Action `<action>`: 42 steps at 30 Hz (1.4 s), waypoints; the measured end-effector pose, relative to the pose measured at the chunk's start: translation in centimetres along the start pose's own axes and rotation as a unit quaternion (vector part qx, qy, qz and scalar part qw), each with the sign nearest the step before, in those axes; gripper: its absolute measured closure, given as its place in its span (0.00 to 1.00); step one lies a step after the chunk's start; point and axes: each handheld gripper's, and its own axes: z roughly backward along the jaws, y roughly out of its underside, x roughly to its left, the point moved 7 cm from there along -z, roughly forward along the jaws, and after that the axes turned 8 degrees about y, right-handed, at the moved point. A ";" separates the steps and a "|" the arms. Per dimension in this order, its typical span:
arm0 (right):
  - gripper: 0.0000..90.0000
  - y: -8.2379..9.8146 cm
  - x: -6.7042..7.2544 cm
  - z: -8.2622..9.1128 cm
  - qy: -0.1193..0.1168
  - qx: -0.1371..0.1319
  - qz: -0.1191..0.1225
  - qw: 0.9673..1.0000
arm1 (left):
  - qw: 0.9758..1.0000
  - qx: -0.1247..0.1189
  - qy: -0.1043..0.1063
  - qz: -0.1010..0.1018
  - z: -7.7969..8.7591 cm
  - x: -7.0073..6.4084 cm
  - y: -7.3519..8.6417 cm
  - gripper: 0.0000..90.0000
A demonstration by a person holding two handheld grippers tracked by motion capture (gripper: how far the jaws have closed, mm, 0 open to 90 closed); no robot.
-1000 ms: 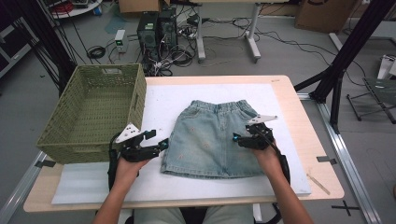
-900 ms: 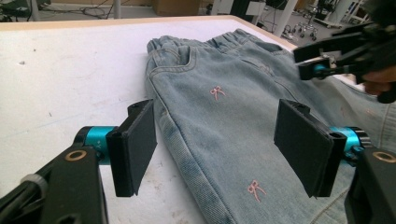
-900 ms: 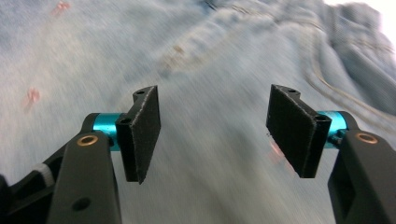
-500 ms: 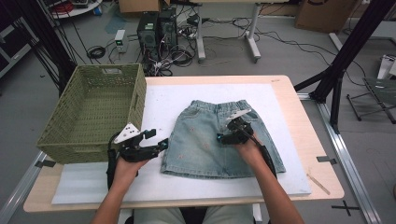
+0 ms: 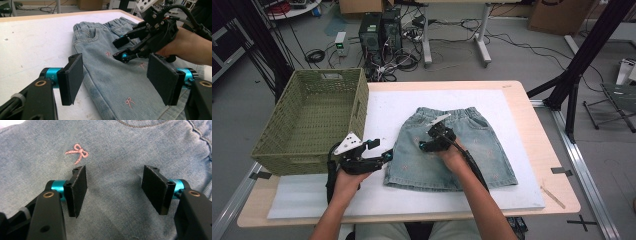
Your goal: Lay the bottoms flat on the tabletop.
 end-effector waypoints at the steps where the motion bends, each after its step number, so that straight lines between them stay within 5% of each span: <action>1: 0.41 0.1 0.0 0.1 -0.003 -0.001 0.000 1.000 | 1.000 0.001 0.000 0.000 0.0 0.0 0.0 0.33; 5: 0.41 -0.1 -0.1 1.6 -0.032 -0.033 -0.023 0.999 | 1.000 0.000 -0.001 0.001 0.0 0.1 0.0 0.33; 7: 0.41 -0.2 -0.8 2.4 -0.027 -0.045 -0.034 0.998 | 1.000 -0.001 -0.001 0.003 -0.1 0.1 0.0 0.33; 16: 0.40 0.7 0.9 1.1 -0.016 0.002 0.000 1.000 | 1.000 -0.004 0.000 0.001 -0.4 0.0 -0.3 0.33; 18: 0.40 0.5 0.4 2.1 -0.038 -0.012 -0.027 0.999 | 1.000 -0.004 0.000 0.002 -0.4 0.1 -0.2 0.33; 20: 0.40 0.3 -1.2 3.8 -0.054 -0.057 -0.072 0.994 | 1.000 -0.004 0.001 0.002 -0.5 0.1 -0.1 0.33; 22: 0.42 1.0 -3.4 5.4 -0.030 -0.073 -0.084 0.993 | 1.000 -0.003 0.002 0.001 -0.6 0.0 0.0 0.33; 25: 0.44 3.2 -6.6 7.2 0.017 -0.062 -0.086 0.994 | 1.000 -0.004 0.002 0.002 -0.7 0.0 0.0 0.33; 28: 0.56 5.5 -8.4 8.3 0.035 -0.053 -0.091 0.994 | 1.000 -0.008 0.007 0.003 -0.9 0.0 -0.1 0.33; 35: 0.64 9.6 -9.0 7.2 0.061 0.005 -0.050 0.997 | 1.000 -0.013 0.011 0.004 -1.4 -0.1 -0.4 0.33; 42: 0.53 8.6 -8.9 7.9 0.048 -0.030 -0.071 0.996 | 1.000 -0.024 0.013 0.007 -1.1 -0.2 -0.7 0.33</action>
